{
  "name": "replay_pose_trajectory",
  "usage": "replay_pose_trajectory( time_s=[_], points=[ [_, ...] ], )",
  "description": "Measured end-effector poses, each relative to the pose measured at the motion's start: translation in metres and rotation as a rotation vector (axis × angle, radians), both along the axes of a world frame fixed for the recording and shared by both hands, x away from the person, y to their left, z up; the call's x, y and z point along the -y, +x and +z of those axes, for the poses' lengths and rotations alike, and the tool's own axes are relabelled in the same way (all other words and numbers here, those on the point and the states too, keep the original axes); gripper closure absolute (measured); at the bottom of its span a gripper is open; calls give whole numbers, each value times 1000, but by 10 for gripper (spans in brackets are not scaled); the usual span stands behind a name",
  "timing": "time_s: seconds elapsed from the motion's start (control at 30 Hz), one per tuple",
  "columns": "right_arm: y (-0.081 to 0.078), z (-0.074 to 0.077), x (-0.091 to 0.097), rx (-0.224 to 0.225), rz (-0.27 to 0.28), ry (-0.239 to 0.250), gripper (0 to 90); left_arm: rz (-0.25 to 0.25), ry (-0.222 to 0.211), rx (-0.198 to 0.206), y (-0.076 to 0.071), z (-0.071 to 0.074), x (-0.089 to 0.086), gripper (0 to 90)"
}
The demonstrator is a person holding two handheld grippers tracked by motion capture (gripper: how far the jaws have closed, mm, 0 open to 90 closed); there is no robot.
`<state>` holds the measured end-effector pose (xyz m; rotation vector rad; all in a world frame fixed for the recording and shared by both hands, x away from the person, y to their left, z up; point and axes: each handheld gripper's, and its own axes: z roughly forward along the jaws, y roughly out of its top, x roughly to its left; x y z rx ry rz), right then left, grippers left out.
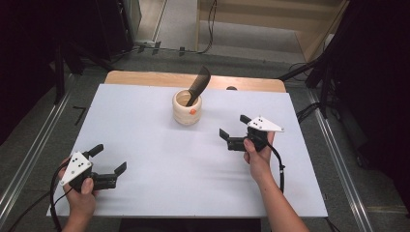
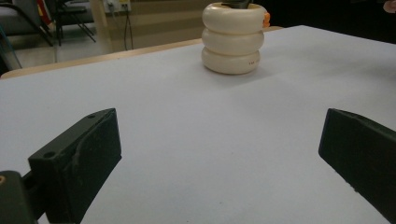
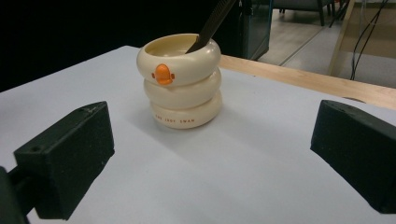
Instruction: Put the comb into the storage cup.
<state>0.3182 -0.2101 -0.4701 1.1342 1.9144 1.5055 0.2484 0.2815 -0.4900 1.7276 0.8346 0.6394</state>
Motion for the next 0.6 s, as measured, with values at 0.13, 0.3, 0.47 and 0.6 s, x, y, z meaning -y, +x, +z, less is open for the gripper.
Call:
replay_pose_trajectory(
  time_s=[0.13, 0.3, 0.47, 0.6],
  points=[
    [-5, -1, 7, 7, -7, -9, 0, 0, 0, 0, 0, 0, 0, 0],
    [-12, -2, 16, 3, -15, -19, 0, -1, 1, 2, 0, 0, 0, 0],
    [-20, -4, 24, 10, -17, -24, 0, -2, 6, 1, 0, 0, 1, 0],
    [-27, -5, 33, 12, -27, -27, 0, -2, 7, 1, 0, 0, 1, 0]
  ],
)
